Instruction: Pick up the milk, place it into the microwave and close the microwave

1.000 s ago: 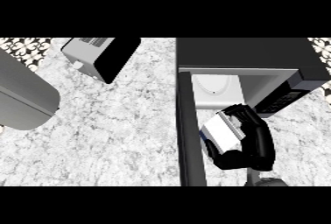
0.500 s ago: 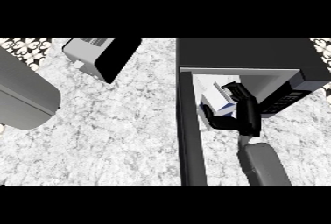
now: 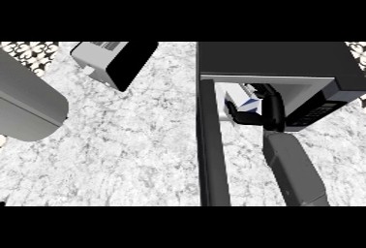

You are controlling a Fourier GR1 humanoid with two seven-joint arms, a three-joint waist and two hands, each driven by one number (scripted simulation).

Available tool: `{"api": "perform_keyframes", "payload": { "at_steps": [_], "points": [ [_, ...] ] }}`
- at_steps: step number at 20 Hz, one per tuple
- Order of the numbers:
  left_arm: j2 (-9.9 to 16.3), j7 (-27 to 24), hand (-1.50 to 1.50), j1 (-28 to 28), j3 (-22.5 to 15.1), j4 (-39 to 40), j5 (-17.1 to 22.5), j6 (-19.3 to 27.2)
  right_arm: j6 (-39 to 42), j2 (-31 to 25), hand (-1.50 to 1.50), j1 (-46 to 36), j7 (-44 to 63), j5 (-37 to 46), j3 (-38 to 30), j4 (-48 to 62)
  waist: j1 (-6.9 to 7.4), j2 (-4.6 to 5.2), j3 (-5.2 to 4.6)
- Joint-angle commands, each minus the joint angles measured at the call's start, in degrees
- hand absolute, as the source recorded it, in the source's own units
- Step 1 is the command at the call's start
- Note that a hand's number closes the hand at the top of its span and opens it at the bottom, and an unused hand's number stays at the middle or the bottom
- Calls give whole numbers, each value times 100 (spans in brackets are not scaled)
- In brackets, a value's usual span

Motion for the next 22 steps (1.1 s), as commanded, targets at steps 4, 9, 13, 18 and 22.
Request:
{"api": "perform_keyframes", "payload": {
  "at_steps": [4, 9, 13, 18, 22],
  "points": [
    [102, -122, -150, -322, 361, 364, 48, -203, -250, -131, 150, -780, -1225, 220, -332, 1636, 44, 19, 1],
    [41, 97, -150, -498, 269, 395, 152, -202, -1052, -97, 150, -1540, -1240, 556, -286, 2131, 77, 41, 1],
    [139, -97, -150, -440, 442, 566, 236, -390, -1885, -287, 150, -1893, -1171, 1042, -55, 2436, 142, 54, -3],
    [157, -65, -150, -663, 455, 718, 141, -354, -2760, -352, 150, -2181, -1275, 1371, 11, 2912, 206, 94, 2],
    [185, -59, -150, -763, 423, 701, 61, -386, -3128, -453, 150, -2366, -1133, 1348, -149, 3202, 306, 150, 7]
  ]
}}
